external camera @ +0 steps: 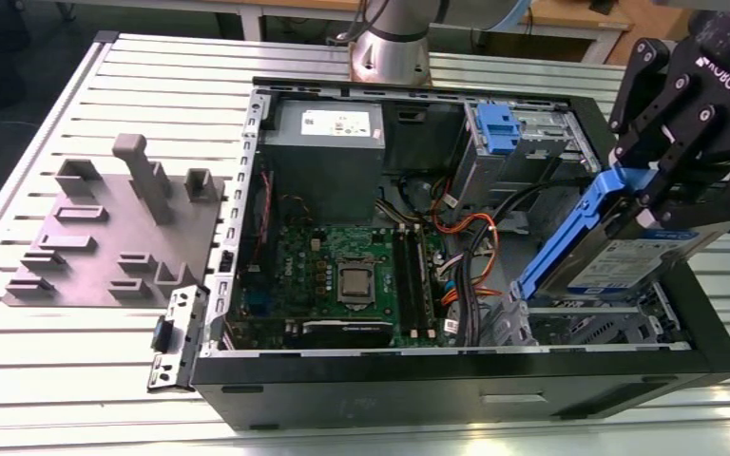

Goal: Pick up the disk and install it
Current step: 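Insert the disk into the insertion slot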

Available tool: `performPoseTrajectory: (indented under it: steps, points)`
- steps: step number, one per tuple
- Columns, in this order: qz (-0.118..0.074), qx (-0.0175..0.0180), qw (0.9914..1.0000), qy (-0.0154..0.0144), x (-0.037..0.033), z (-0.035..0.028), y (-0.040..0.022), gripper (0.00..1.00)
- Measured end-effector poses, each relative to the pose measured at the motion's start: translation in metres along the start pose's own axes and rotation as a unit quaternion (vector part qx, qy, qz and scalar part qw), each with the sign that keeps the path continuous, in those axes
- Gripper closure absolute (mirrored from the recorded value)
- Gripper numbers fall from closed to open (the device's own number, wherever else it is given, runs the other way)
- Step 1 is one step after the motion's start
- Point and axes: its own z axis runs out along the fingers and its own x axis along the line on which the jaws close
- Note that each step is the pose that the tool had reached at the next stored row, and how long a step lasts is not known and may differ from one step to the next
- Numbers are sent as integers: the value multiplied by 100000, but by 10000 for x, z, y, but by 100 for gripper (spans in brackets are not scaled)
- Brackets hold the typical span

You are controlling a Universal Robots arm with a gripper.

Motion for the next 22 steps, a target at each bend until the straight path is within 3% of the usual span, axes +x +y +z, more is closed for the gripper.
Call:
performPoseTrajectory:
  steps: [15,22]
  points:
    - [-2,-1,100000,-8,30,148,-3,64]
    - [-1,0,100000,-14,31,161,-3,64]
